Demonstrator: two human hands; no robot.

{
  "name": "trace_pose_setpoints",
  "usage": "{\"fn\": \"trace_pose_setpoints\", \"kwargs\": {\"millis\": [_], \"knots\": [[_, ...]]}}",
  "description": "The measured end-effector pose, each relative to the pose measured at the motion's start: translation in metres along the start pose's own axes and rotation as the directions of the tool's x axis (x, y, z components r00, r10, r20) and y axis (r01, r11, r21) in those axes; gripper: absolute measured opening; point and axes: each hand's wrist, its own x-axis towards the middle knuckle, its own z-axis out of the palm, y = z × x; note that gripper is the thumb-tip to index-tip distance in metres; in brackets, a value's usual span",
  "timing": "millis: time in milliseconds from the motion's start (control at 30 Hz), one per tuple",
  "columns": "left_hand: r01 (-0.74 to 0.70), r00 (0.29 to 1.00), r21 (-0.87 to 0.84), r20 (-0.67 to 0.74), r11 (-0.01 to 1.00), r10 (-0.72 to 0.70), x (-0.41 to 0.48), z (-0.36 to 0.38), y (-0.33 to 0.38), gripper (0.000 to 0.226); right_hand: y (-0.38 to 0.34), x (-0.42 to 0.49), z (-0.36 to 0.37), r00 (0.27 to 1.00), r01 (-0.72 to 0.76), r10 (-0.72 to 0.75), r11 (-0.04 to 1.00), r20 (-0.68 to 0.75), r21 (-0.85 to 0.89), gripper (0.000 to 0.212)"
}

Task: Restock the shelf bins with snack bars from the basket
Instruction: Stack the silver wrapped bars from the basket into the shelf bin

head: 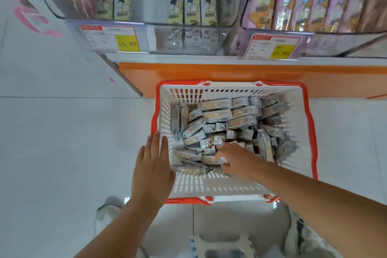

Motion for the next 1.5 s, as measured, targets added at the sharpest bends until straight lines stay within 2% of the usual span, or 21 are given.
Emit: {"fn": "trace_pose_setpoints", "kwargs": {"millis": [100,200,333,433,533,600,700,767,833,867,933,967,1000,1033,1067,1100,1200,1267,1300,1400,1500], "knots": [[-0.004,1.000,-0.004,0.005,1.000,0.004,0.000,0.019,-0.001,0.085,0.008,0.011,0.034,0.992,-0.021,0.043,0.983,0.116,-0.182,0.032],[-0.032,0.998,-0.041,-0.058,0.999,0.030,0.000,0.039,-0.005,0.084,0.012,0.023,0.051,0.976,-0.026,0.066,0.981,0.205,-0.193,0.031],[-0.057,0.991,-0.004,-0.117,0.998,0.057,-0.001,0.054,-0.009,0.076,0.019,0.038,0.067,0.967,-0.052,0.112,0.966,0.228,-0.254,0.040],[-0.061,0.991,0.014,-0.122,0.998,0.063,-0.002,0.057,-0.012,0.070,0.024,0.043,0.076,0.974,-0.089,0.142,0.957,0.179,-0.275,0.044],[-0.079,0.991,0.026,-0.104,0.997,0.082,-0.004,0.053,-0.014,0.071,0.029,0.035,0.076,1.000,-0.031,0.030,0.956,-0.008,-0.292,0.026],[-0.095,0.990,0.039,-0.103,0.995,0.099,-0.004,0.049,-0.015,0.066,0.031,0.025,0.068,0.986,-0.001,-0.027,0.986,-0.167,-0.169,0.016],[-0.096,0.994,0.024,-0.047,0.995,0.097,-0.001,0.034,-0.012,0.071,0.034,0.004,0.047,0.952,0.054,0.023,0.969,-0.304,0.242,0.014],[-0.084,0.996,-0.018,-0.014,0.996,0.084,0.000,0.017,-0.010,0.069,0.027,-0.010,0.020,0.957,0.059,0.127,0.796,-0.261,0.603,0.015],[-0.065,0.998,-0.089,-0.033,0.994,0.062,0.003,-0.002,-0.010,0.066,0.014,-0.023,-0.014,0.970,0.002,0.213,0.464,-0.114,0.886,0.018],[-0.066,0.997,-0.140,-0.054,0.988,0.059,0.005,-0.015,-0.008,0.065,0.006,-0.028,-0.031,0.972,-0.031,0.232,0.304,-0.043,0.952,0.019],[-0.053,0.997,-0.334,-0.066,0.941,0.033,0.008,-0.045,-0.003,0.059,-0.011,-0.039,-0.064,0.976,-0.054,0.214,0.089,0.033,0.995,0.019],[-0.017,1.000,-0.506,-0.027,0.862,0.003,0.010,-0.062,-0.001,0.055,-0.020,-0.044,-0.079,0.980,-0.051,0.192,0.017,0.047,0.999,0.021],[0.056,0.997,-0.695,0.070,0.717,-0.010,0.011,-0.081,0.002,0.052,-0.028,-0.050,-0.094,0.984,-0.048,0.170,-0.015,0.049,0.999,0.023],[0.121,0.988,-0.843,0.155,0.524,0.021,0.012,-0.099,0.005,0.051,-0.036,-0.056,-0.107,0.988,-0.039,0.148,-0.009,0.040,0.999,0.025],[0.149,0.984,-0.927,0.175,0.345,0.044,0.014,-0.117,0.007,0.049,-0.045,-0.062,-0.120,0.992,-0.029,0.125,0.011,0.027,1.000,0.028],[0.141,0.988,-0.963,0.152,0.229,0.029,0.015,-0.134,0.009,0.045,-0.053,-0.067,-0.133,0.994,-0.018,0.104,0.026,0.016,0.999,0.031],[0.077,0.992,-0.996,0.072,0.038,-0.107,0.017,-0.185,0.008,0.029,-0.076,-0.082,-0.169,0.998,0.028,0.058,0.067,-0.032,0.997,0.038],[0.076,0.980,-0.997,0.078,-0.017,-0.181,0.017,-0.208,0.002,0.029,-0.092,-0.093,-0.192,0.993,0.109,0.029,0.105,-0.113,0.988,0.038],[0.081,0.975,-0.996,0.084,-0.026,-0.208,0.017,-0.217,-0.002,0.030,-0.100,-0.098,-0.203,0.985,0.168,0.012,0.163,-0.172,0.972,0.036],[0.056,0.952,-0.998,0.054,-0.003,-0.302,0.019,-0.239,-0.013,0.033,-0.117,-0.114,-0.231,0.917,0.368,-0.045,0.471,-0.395,0.801,0.024],[0.002,0.937,-0.999,-0.013,0.043,-0.350,0.019,-0.256,-0.020,0.034,-0.131,-0.122,-0.250,0.856,0.483,-0.203,0.641,-0.475,0.596,0.049]]}}
